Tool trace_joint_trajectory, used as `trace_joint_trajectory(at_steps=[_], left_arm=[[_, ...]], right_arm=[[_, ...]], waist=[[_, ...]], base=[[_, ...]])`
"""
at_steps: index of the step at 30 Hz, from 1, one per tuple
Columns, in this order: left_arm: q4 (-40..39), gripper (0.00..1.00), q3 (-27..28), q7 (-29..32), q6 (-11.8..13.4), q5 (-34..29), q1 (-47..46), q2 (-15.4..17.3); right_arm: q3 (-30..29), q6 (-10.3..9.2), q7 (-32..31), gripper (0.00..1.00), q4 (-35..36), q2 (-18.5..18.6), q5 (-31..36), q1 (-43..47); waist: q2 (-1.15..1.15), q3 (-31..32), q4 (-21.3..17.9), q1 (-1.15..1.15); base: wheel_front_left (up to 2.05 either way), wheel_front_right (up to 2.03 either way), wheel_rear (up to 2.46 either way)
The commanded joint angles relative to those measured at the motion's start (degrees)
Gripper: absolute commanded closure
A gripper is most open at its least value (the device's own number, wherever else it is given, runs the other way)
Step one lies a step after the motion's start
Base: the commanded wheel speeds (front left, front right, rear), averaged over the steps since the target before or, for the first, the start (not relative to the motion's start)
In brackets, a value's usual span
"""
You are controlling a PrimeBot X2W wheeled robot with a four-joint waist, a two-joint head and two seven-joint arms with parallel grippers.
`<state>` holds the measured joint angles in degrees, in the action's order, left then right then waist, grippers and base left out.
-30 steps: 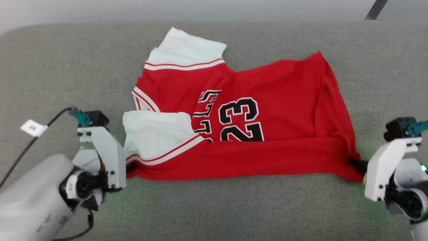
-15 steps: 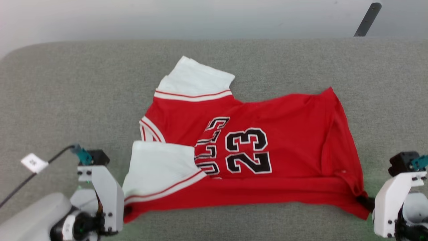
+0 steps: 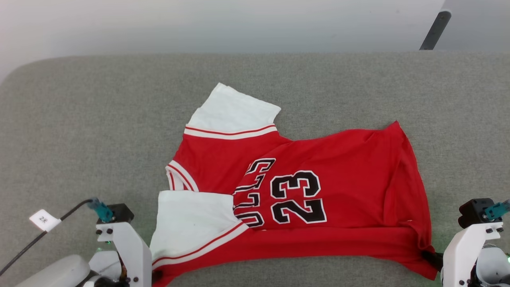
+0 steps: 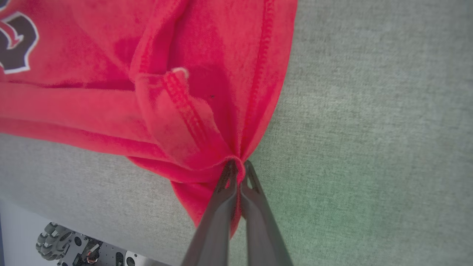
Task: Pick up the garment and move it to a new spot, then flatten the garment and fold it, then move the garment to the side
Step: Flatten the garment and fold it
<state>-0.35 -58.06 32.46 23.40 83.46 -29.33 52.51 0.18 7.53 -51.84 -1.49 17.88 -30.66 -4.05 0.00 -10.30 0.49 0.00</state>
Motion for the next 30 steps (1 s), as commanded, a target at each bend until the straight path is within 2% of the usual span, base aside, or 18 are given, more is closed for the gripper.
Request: trace_joint_trajectory(at_steps=[1, 2, 3, 4, 5, 6, 13, 17, 24, 30], left_arm=[[0.26, 1.0, 0.09, -0.14, 0.46, 0.44, 0.77, -0.06], [0.25, 0.86, 0.1, -0.21, 0.61, 0.47, 0.87, -0.06], [0.17, 0.65, 0.15, -0.31, 0.85, 0.33, 0.86, 0.02], [0.03, 0.51, 0.28, -0.49, 1.03, 0.31, 0.9, 0.11], [-0.21, 0.21, 0.31, -0.61, 1.15, 0.06, 0.87, 0.31], [-0.49, 0.0, 0.39, -0.65, 1.29, -0.05, 0.8, 0.5], [-3.62, 0.0, 0.76, 0.31, 2.44, -1.39, -1.04, 3.11], [-5.52, 0.0, 1.8, 0.61, 2.97, -2.39, -3.17, 4.59], [-4.48, 0.0, 4.9, -0.84, 2.46, -4.89, -9.3, 4.55], [0.56, 0.0, 6.37, -1.87, -0.53, -8.4, -16.46, 2.17]], right_arm=[[0.29, -0.08, 0.33, 0.29, -0.01, 0.3, 0.45, 0.87], [0.58, -0.08, 0.68, 0.0, 0.14, 0.46, 0.54, 0.97], [0.72, -0.08, 0.91, 0.0, 0.21, 0.56, 0.53, 1.1], [0.85, -0.07, 1.08, 0.0, 0.36, 0.68, 0.47, 1.29], [1.08, -0.07, 1.2, 0.0, 0.55, 0.78, 0.38, 1.45], [1.25, -0.07, 1.47, 0.0, 0.96, 0.92, 0.19, 1.45], [0.43, -0.07, 3.51, 0.0, 4.47, 1.47, 0.34, 2.79], [-0.2, -0.07, 7.28, 0.0, 7.31, 0.93, 0.85, 3.07], [-0.71, -0.07, 20.1, 0.0, 12.77, -0.54, 3.99, 1.07], [0.25, -0.07, 30.77, 0.0, 16.55, -1.4, 7.4, -0.84]], waist=[[0.0, 0.52, -0.15, 0.0], [0.0, 0.84, -0.2, 0.0], [0.0, 1.17, -0.24, 0.0], [0.0, 1.48, -0.29, 0.0], [0.0, 1.81, -0.37, 0.0], [0.0, 2.03, -0.43, 0.0], [0.0, 3.54, -1.29, 0.0], [0.0, 3.91, -2.25, 0.0], [0.0, 3.08, -4.75, 0.0], [0.0, 0.7, -7.2, 0.0]], base=[[0.0, 0.0, 0.0], [0.0, 0.0, 0.0], [0.0, 0.0, 0.0], [0.0, 0.0, 0.0], [0.0, 0.0, 0.0], [0.0, 0.0, 0.0], [0.0, 0.0, 0.0], [0.0, 0.0, 0.0], [0.0, 0.0, 0.0], [0.0, 0.0, 0.0]])
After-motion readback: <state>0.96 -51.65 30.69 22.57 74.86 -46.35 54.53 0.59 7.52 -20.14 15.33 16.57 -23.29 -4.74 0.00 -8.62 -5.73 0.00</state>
